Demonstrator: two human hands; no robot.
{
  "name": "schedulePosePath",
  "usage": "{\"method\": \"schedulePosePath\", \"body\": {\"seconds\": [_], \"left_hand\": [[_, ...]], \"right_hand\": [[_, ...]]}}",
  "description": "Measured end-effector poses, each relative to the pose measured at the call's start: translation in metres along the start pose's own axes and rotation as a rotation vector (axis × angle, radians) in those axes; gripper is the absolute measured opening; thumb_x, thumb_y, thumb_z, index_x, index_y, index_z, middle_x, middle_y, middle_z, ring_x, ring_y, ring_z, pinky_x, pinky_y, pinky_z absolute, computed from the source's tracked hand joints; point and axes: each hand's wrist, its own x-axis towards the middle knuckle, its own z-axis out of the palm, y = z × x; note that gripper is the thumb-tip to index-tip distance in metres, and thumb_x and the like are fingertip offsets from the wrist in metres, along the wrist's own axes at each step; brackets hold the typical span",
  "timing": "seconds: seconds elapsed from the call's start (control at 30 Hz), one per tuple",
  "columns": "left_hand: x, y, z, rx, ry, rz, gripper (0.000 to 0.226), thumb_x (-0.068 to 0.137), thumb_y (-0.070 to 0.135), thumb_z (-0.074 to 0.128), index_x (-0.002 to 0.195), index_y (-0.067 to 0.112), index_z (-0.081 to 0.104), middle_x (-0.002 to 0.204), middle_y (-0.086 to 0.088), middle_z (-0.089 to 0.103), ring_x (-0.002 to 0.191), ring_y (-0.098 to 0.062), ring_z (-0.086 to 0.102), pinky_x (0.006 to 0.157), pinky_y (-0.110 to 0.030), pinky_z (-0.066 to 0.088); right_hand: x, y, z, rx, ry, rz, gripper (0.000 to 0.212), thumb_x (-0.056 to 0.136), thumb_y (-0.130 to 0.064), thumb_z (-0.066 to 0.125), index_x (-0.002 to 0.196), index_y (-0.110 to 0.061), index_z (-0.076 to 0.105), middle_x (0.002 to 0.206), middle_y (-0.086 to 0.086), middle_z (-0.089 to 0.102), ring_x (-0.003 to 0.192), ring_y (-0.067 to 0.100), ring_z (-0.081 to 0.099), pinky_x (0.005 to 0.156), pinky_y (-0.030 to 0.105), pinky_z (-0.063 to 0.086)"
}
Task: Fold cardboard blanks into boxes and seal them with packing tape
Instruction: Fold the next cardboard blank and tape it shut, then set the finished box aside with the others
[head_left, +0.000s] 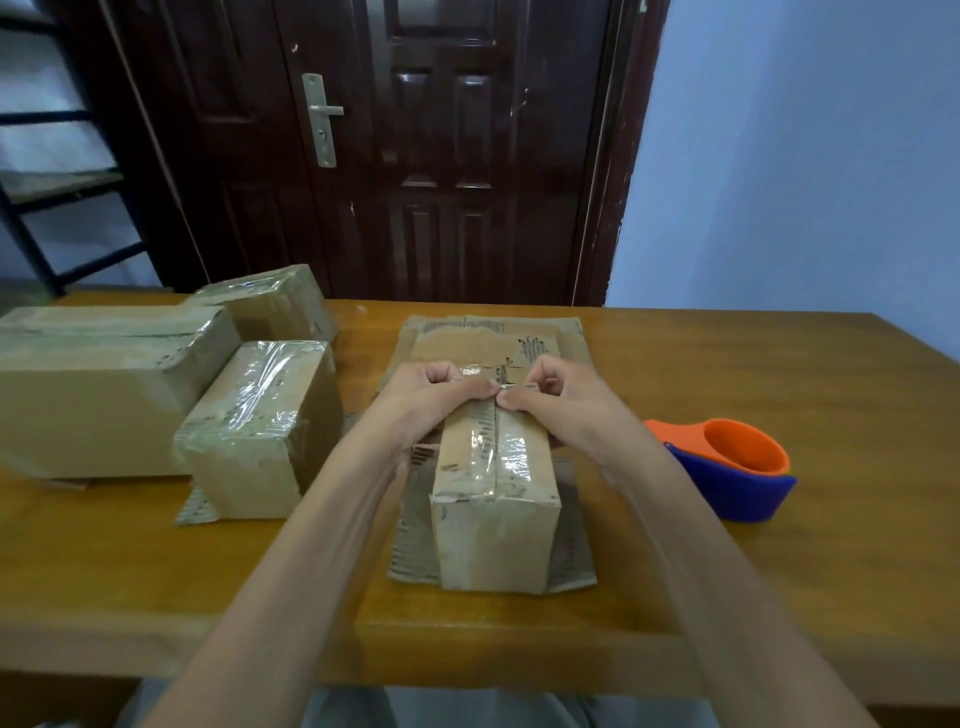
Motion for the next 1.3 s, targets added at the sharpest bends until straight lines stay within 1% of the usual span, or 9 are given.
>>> {"method": "schedulePosePath", "body": {"seconds": [0.17,0.3,0.47,0.57,0.67,0.9,1.07,1.17,1.3], "left_hand": [[-0.003,-0.012,0.009,-0.302,-0.129,-0.053,0.021,0.09,0.016,0.077,0.078,0.018,0.06,0.086,-0.012,0.071,0.072,-0.025,0.069,0.066,-0.036,0.056],[-0.012,-0.008,0.013,-0.357,-0.13,0.059,0.024,0.094,0.005,0.068,0.117,0.011,0.071,0.115,-0.011,0.078,0.092,-0.025,0.075,0.077,-0.038,0.06],[-0.018,-0.011,0.011,-0.193,-0.019,0.094,0.014,0.098,0.021,0.07,0.109,0.019,0.079,0.112,-0.012,0.078,0.097,-0.03,0.074,0.082,-0.041,0.06],[-0.021,-0.004,0.006,-0.014,0.008,0.224,0.011,0.097,0.028,0.073,0.105,0.024,0.079,0.108,-0.002,0.079,0.1,-0.027,0.076,0.082,-0.036,0.061],[-0.032,0.01,0.004,0.294,0.113,0.425,0.015,0.097,0.038,0.07,0.108,0.03,0.074,0.109,0.014,0.075,0.102,-0.003,0.07,0.084,-0.022,0.056],[-0.092,0.014,0.019,1.006,0.445,0.875,0.026,0.096,0.034,0.065,0.12,0.024,0.064,0.124,0.007,0.062,0.119,-0.015,0.053,0.095,-0.035,0.046],[-0.112,0.024,0.035,0.864,0.309,0.953,0.022,0.098,0.032,0.063,0.119,0.027,0.068,0.123,0.013,0.065,0.122,-0.011,0.054,0.103,-0.032,0.042],[-0.12,0.033,0.043,0.751,0.145,0.816,0.036,0.097,0.039,0.065,0.133,0.038,0.064,0.134,0.024,0.06,0.133,0.002,0.046,0.111,-0.025,0.038],[-0.133,0.038,0.056,0.703,-0.084,0.742,0.061,0.096,0.049,0.069,0.153,0.045,0.046,0.154,0.03,0.045,0.147,0.012,0.027,0.121,-0.021,0.022]], "right_hand": [[-0.003,0.004,0.006,0.033,0.024,-0.013,0.031,0.096,-0.045,0.07,0.097,-0.016,0.059,0.096,0.004,0.075,0.087,0.02,0.075,0.081,0.039,0.063],[-0.012,0.006,0.004,-0.066,0.112,-0.115,0.017,0.104,-0.044,0.058,0.104,-0.027,0.062,0.103,-0.007,0.073,0.086,0.006,0.071,0.074,0.029,0.059],[-0.049,0.024,-0.057,-0.751,0.368,-0.324,0.03,0.101,-0.06,0.051,0.118,-0.036,0.056,0.106,-0.018,0.061,0.092,0.001,0.061,0.067,0.021,0.051],[-0.062,0.045,-0.09,-1.105,0.309,-0.234,0.063,0.086,-0.081,0.044,0.13,-0.037,0.056,0.114,-0.008,0.055,0.096,0.012,0.054,0.076,0.031,0.054],[-0.069,0.062,-0.101,-1.183,0.3,-0.155,0.078,0.081,-0.087,0.05,0.14,-0.037,0.052,0.122,-0.004,0.051,0.098,0.013,0.048,0.089,0.034,0.052],[-0.068,0.088,-0.105,-1.179,0.248,-0.088,0.068,0.093,-0.076,0.049,0.152,-0.045,0.034,0.122,-0.006,0.069,0.111,0.019,0.063,0.099,0.037,0.042],[-0.09,0.08,-0.116,-1.03,0.268,-0.139,0.066,0.091,-0.066,0.065,0.148,-0.053,0.035,0.114,-0.007,0.068,0.101,0.027,0.057,0.083,0.036,0.047],[-0.114,0.065,-0.12,-0.999,0.366,-0.35,0.067,0.086,-0.069,0.06,0.147,-0.047,0.043,0.092,-0.015,0.053,0.085,0.021,0.05,0.073,0.035,0.041],[-0.146,0.038,-0.115,-0.897,0.501,-0.622,0.067,0.087,-0.062,0.071,0.143,-0.029,0.055,0.098,-0.014,0.06,0.085,0.005,0.032,0.076,0.035,0.041]]}}
